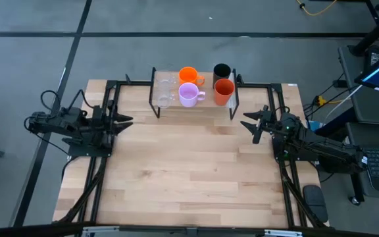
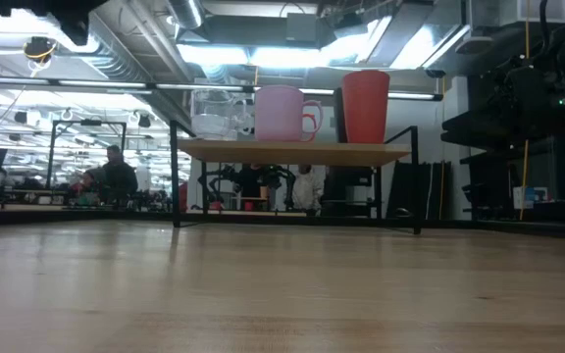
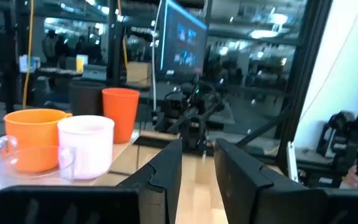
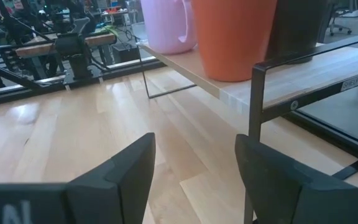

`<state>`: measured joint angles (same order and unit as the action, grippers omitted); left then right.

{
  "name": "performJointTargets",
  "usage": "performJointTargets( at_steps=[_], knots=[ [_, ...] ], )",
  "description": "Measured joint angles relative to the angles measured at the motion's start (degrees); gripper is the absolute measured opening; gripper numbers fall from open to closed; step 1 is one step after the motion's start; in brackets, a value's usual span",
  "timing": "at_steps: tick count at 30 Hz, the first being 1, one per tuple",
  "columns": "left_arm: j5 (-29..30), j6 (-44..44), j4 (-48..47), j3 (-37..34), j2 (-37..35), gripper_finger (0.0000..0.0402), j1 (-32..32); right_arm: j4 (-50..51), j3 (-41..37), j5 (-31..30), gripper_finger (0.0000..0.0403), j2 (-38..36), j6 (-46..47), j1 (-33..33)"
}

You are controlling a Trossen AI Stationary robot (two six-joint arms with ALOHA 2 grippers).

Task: Stack small to large cups/mugs on shelf
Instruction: Return to Home Position

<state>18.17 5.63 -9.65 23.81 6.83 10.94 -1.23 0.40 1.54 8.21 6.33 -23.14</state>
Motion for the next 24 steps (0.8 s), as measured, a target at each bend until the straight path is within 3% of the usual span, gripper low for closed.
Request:
performJointTargets(
  at_steps=[6,15,21,24],
  knots=[
    [-2.22,-0.16,4.15,-6.61,-4.61,0.0089,0.0,-0.02,0.0,0.0,0.0223,0.0,-0.68,0.0],
    [-2.56,0.16,11.12,-9.74,-6.7,0.0089,-0.02,-0.01,0.0,0.0,0.0223,0.0,-0.76,0.0],
    [-10.93,-2.08,16.79,-9.88,-6.71,0.0089,-0.04,-0.02,0.0,0.0,0.0223,0.02,-0.77,0.0],
    [-10.27,-2.49,15.96,-13.82,-6.69,0.0089,-0.04,-0.02,0.0,0.0,0.0223,0.04,-0.77,0.0]
  ],
)
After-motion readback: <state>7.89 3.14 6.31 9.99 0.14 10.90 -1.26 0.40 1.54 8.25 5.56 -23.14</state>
